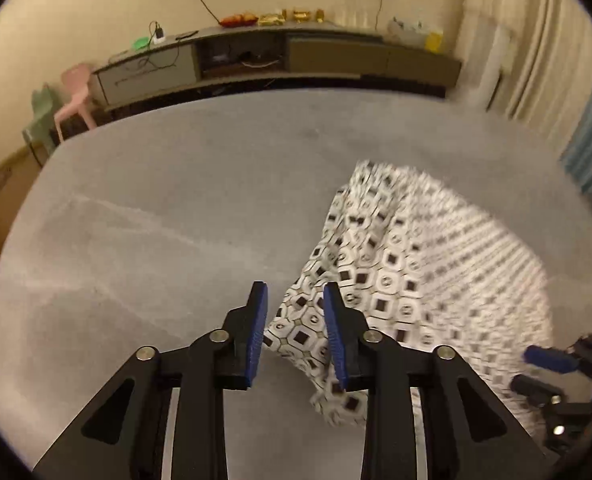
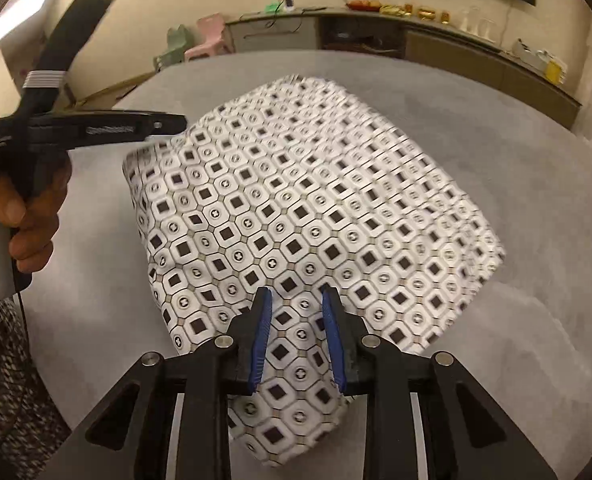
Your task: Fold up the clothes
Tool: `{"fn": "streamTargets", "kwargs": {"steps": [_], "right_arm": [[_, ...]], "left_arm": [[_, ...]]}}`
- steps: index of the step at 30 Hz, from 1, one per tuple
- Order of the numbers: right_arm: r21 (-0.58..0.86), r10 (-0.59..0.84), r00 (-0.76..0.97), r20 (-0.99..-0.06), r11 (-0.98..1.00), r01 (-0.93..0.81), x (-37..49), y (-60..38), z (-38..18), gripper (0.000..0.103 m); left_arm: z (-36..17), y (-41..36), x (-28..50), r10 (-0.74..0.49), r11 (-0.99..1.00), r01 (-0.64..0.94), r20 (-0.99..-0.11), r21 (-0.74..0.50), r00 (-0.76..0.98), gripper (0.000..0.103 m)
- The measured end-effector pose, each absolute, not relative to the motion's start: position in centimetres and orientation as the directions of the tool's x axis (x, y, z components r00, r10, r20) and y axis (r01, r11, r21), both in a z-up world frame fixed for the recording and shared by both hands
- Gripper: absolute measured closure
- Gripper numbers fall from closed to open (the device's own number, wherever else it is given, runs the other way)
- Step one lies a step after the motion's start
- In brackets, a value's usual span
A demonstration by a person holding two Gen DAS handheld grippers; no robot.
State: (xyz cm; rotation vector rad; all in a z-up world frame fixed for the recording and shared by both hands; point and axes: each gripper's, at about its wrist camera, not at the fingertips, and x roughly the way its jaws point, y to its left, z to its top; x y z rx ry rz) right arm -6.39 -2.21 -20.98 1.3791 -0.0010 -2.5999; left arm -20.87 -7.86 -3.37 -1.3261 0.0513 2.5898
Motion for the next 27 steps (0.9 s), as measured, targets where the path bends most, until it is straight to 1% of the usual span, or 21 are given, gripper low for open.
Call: {"fn": "streamTargets", "kwargs": {"steps": [1,2,3,4,8,11,14,15,16,17,19,20,21,23,24,25,26,27], "right_arm": [[0.090,-0.184,-0.566,-0.803,-0.978,0.190,-5.6,-2.4,-20.0,0.065],[0.086,-0.194,-0.586,-0.787,-0.975,0.207,-4.8,-2.7,-19.0,0.057],[0.075,-0.201,-0.601,-0.774,-0.971,0.228,-4.1,-3.2,-18.3,0.046],[0.060,-0.206,-0.608,-0.767,-0.966,0.251,-3.5,-3.9,-18.2,0.043],[-0.016,-0.179,-0.607,-0.774,-0.954,0.301,-2.3,-6.3,-19.1,0.043],[-0.011,-0.191,-0.581,-0.791,-0.946,0.325,-1.8,-6.0,-19.6,0.043],[-0.025,-0.181,-0.554,-0.813,-0.939,0.343,-3.7,-7.8,-22.8,0.044],[-0.031,-0.176,-0.550,-0.816,-0.937,0.347,-4.1,-7.9,-23.4,0.049],[-0.038,-0.171,-0.546,-0.820,-0.936,0.350,-3.9,-7.9,-23.5,0.056],[-0.039,-0.170,-0.544,-0.822,-0.935,0.353,-3.6,-7.8,-23.4,0.058],[-0.031,-0.178,-0.543,-0.820,-0.935,0.355,-3.6,-7.9,-23.5,0.059],[-0.028,-0.182,-0.544,-0.819,-0.934,0.356,-3.6,-7.9,-23.5,0.059],[-0.030,-0.186,-0.547,-0.816,-0.932,0.361,-3.4,-8.0,-23.4,0.059],[-0.038,-0.186,-0.554,-0.812,-0.929,0.368,-3.3,-8.2,-23.3,0.059],[-0.042,-0.184,-0.553,-0.813,-0.928,0.371,-3.3,-8.3,-23.4,0.059],[-0.039,-0.186,-0.553,-0.812,-0.928,0.370,-3.2,-8.1,-23.4,0.060],[-0.034,-0.189,-0.552,-0.812,-0.929,0.369,-3.1,-8.0,-23.4,0.064],[-0.023,-0.200,-0.552,-0.809,-0.929,0.369,-3.1,-7.9,-23.3,0.072]], "left_arm": [[-2.7,-8.7,-20.4,0.225,-0.969,-0.217,-0.802,-0.122,-0.553,0.058],[-2.7,-9.3,-20.0,0.258,-0.963,-0.206,-0.811,-0.173,-0.525,0.055],[-3.1,-10.0,-19.6,0.288,-0.956,-0.195,-0.828,-0.219,-0.481,0.052],[-3.6,-10.6,-19.2,0.317,-0.948,-0.182,-0.842,-0.262,-0.437,0.052],[-5.4,-11.0,-18.6,0.328,-0.944,-0.169,-0.865,-0.284,-0.379,0.052],[-6.0,-10.5,-18.8,0.363,-0.932,-0.166,-0.862,-0.324,-0.355,0.052],[-5.8,-9.8,-18.7,0.369,-0.929,-0.169,-0.854,-0.329,-0.366,0.054],[-5.6,-9.5,-18.5,0.363,-0.931,-0.176,-0.852,-0.319,-0.377,0.059],[-5.5,-9.4,-18.4,0.356,-0.934,-0.174,-0.850,-0.312,-0.388,0.060],[-5.5,-9.4,-18.5,0.359,-0.933,-0.171,-0.849,-0.316,-0.388,0.060],[-5.5,-9.9,-18.5,0.367,-0.930,-0.153,-0.850,-0.333,-0.378,0.060],[-5.4,-10.3,-18.5,0.363,-0.932,-0.136,-0.849,-0.337,-0.383,0.060],[-5.3,-10.8,-18.6,0.360,-0.932,-0.120,-0.849,-0.341,-0.388,0.056],[-4.8,-11.6,-18.2,0.348,-0.935,-0.089,-0.844,-0.342,-0.409,0.048],[-4.7,-11.7,-18.0,0.351,-0.933,-0.081,-0.841,-0.350,-0.411,0.040],[-4.8,-11.3,-17.8,0.358,-0.931,-0.087,-0.846,-0.354,-0.394,0.037],[-4.9,-10.9,-17.6,0.365,-0.929,-0.093,-0.851,-0.358,-0.376,0.037],[-5.0,-10.2,-17.3,0.369,-0.929,-0.110,-0.862,-0.354,-0.348,0.037]]}}
